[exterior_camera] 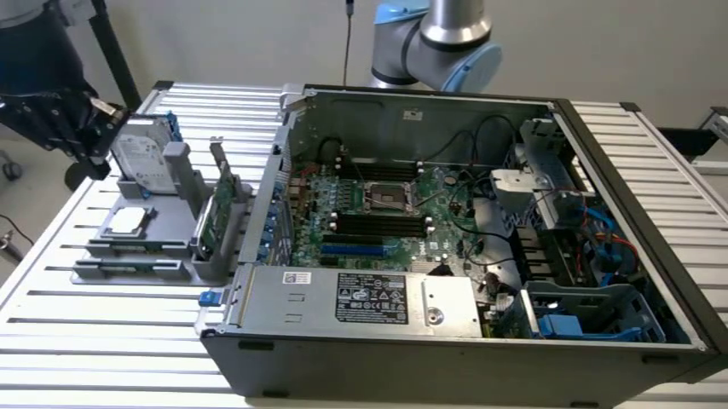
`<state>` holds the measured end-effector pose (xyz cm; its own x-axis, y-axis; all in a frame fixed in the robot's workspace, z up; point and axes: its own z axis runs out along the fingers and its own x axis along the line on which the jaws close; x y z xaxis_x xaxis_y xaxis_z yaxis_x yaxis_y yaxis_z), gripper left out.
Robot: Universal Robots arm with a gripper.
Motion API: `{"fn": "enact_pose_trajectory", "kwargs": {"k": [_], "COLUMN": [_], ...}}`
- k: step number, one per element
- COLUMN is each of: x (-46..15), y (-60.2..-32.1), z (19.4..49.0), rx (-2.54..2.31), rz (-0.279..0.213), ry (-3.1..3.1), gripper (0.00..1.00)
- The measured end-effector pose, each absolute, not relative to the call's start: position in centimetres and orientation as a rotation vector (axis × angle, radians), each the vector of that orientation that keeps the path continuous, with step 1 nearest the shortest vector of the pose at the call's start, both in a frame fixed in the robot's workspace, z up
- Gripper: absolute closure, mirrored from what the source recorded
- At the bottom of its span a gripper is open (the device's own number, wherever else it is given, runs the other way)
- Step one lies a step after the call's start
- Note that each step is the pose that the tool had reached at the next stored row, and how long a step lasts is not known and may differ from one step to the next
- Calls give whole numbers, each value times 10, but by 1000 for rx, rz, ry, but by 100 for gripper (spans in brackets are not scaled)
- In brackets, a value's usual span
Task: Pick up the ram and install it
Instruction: 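Reach for the ram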
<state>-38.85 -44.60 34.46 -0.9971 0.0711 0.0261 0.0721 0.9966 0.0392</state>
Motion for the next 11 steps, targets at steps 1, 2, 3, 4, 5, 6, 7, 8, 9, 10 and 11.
{"fn": "enact_pose_trajectory", "kwargs": {"k": [1, 2, 3, 4, 5, 6, 7, 8, 9, 10, 11], "x": [-392, -396, -399, -401, -402, -403, -403, -403, -403, -403, -404], "y": [-446, -447, -447, -447, -447, -448, -448, -448, -448, -448, -448], "z": [344, 343, 342, 341, 341, 341, 340, 340, 340, 340, 340], "rx": [-112, -112, -112, -112, -110, -107, -101, -91, -77, -58, -36], "rz": [-62, -62, -62, -62, -61, -61, -60, -60, -60, -60, -59], "ry": [-3114, -3113, -3112, -3111, -3110, -3109, -3108, -3108, -3108, -3108, -3108], "gripper": [89, 89, 89, 89, 89, 89, 89, 89, 89, 89, 89]}}
